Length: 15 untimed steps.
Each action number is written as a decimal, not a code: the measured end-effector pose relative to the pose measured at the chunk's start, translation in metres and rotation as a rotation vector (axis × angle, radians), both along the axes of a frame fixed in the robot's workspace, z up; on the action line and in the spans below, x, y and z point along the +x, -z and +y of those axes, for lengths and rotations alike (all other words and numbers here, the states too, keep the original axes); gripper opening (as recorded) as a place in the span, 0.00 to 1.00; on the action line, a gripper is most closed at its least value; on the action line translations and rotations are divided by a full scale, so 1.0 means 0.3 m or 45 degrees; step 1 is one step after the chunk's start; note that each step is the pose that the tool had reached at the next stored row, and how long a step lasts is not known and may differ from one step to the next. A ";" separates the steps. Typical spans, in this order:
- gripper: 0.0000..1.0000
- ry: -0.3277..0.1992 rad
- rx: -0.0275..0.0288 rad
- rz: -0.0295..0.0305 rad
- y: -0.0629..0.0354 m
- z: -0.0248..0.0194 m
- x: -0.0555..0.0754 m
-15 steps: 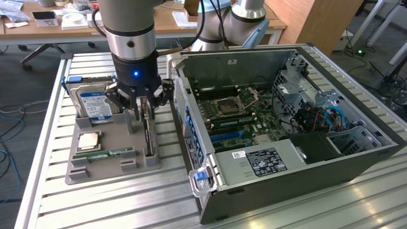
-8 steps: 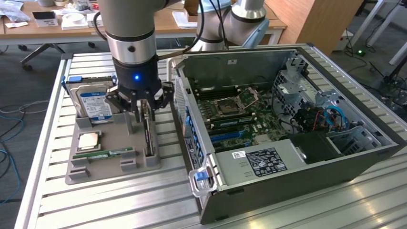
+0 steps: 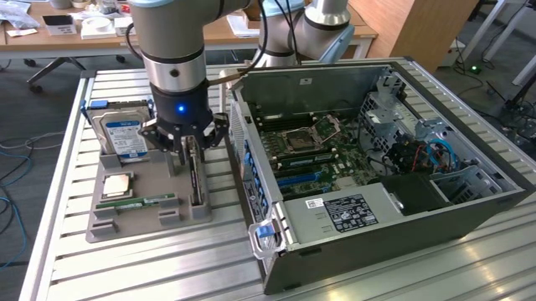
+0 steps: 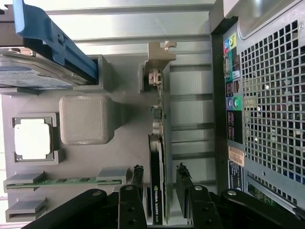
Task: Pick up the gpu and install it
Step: 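Pick up the gpu and move the gpu toward the slot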
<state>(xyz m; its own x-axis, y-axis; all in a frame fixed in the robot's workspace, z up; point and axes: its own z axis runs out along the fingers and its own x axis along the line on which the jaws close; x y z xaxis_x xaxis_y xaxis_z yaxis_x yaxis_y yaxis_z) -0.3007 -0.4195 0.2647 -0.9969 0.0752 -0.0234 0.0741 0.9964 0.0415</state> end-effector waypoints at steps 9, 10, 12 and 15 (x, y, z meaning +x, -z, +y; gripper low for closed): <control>0.41 0.000 0.0000 0.0000 0.039 0.000 0.001; 0.41 0.000 0.0000 0.0000 0.042 0.000 0.002; 0.41 0.000 -0.0003 0.0003 0.044 0.000 0.002; 0.41 0.000 0.0001 -0.0001 0.051 0.000 0.003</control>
